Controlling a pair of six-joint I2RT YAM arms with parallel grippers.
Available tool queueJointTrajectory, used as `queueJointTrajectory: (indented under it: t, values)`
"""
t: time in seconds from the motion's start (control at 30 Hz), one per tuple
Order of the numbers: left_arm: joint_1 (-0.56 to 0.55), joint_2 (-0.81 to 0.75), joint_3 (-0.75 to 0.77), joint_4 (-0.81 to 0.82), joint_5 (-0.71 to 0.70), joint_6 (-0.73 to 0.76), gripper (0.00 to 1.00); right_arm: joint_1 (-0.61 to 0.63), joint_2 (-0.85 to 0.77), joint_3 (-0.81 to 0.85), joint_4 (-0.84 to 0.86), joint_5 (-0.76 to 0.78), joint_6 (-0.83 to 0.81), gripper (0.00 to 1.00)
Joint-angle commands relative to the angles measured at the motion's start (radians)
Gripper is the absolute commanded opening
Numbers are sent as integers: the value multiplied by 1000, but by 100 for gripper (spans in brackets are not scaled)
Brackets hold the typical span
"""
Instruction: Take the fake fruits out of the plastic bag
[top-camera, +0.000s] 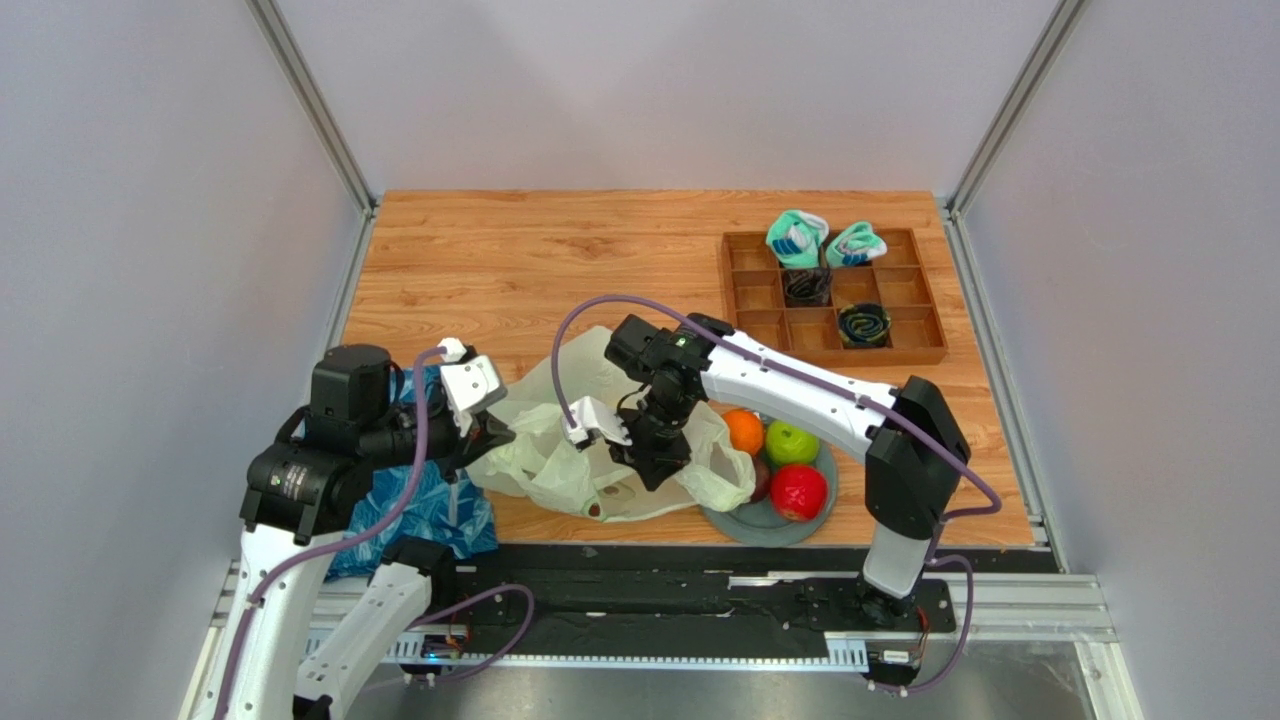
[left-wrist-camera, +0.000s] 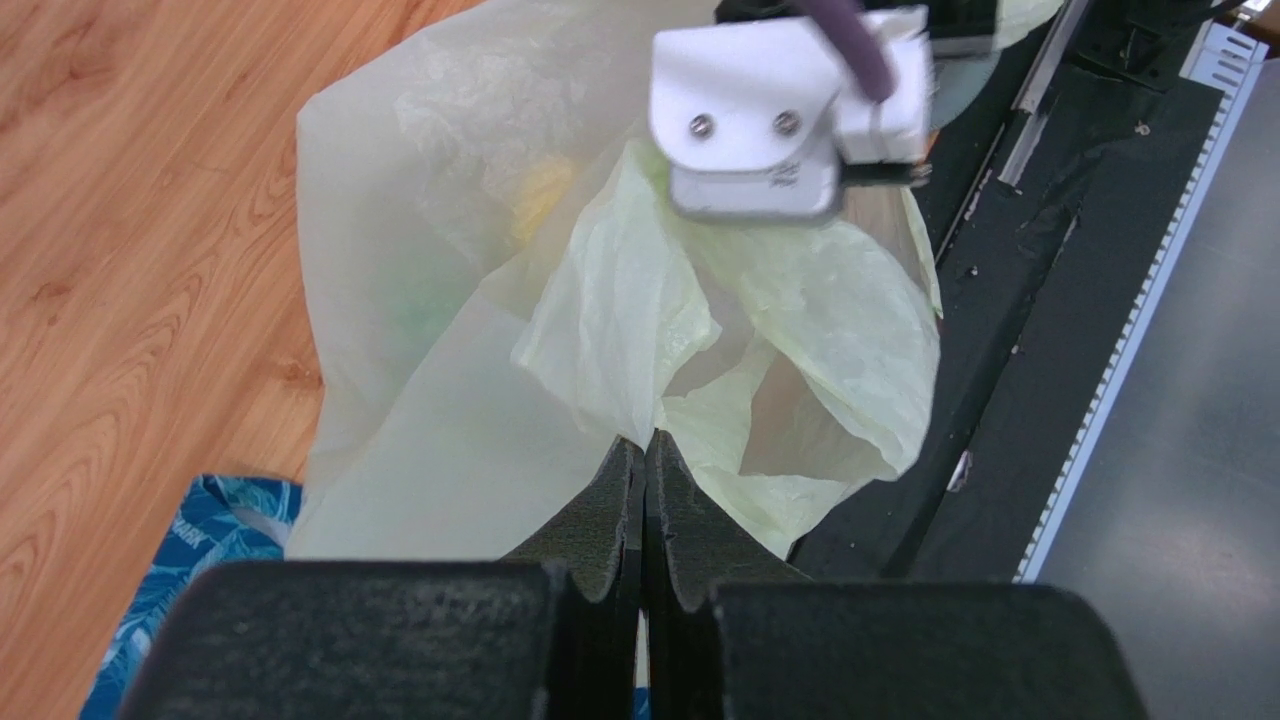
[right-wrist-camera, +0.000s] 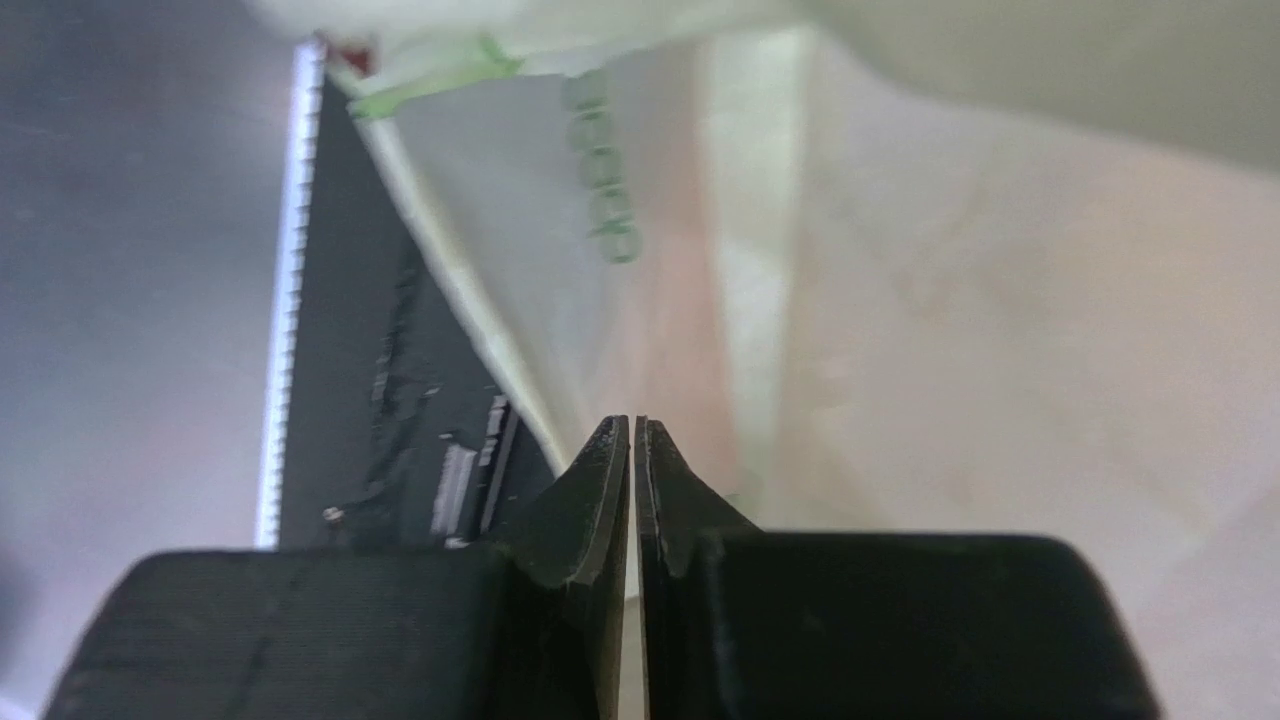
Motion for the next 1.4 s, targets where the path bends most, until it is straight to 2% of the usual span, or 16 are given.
queueJointTrajectory:
  t: [0.0,0.13,0.23,0.3,0.37,0.43,0.47,0.53,0.6,0.63,0.67,0.9,1.2,1.23,1.27,1.37]
  values:
    - [2,9,56,-31,8,1,0,-4,64,47,215,198,122,6]
    - [2,0,59,-57,0,81,0,-5,85,53,390,318,355,8]
    - [2,-26,50,-63,0,107,0,1,85,36,485,412,500,14]
    - [2,-42,48,-67,10,112,0,-1,89,21,539,476,544,23]
    - [2,-45,50,-70,17,121,0,-5,107,24,577,541,635,39]
    - [2,-43,48,-73,23,123,0,-13,142,46,578,578,714,46]
    - [2,-40,48,-73,23,124,0,-21,156,69,576,588,744,56]
    - [2,-34,48,-74,31,126,0,-24,187,94,558,578,803,61]
    - [2,-27,48,-76,40,127,0,-22,230,129,550,570,851,71]
    - [0,-25,48,-76,43,127,0,-22,239,137,547,564,877,89]
    - [2,-25,47,-76,51,130,0,-19,257,142,549,561,926,100]
    - [-3,-40,45,-86,100,150,0,-21,322,212,544,628,1121,100]
    - [-64,-23,51,-106,122,175,0,-24,477,352,510,750,1233,98]
    - [-67,-20,50,-108,122,173,0,-27,490,356,506,748,1254,95]
    - [-69,-20,51,-106,119,173,0,-28,495,367,503,734,1262,83]
    - [-69,-27,51,-102,114,169,0,-30,480,363,513,730,1258,59]
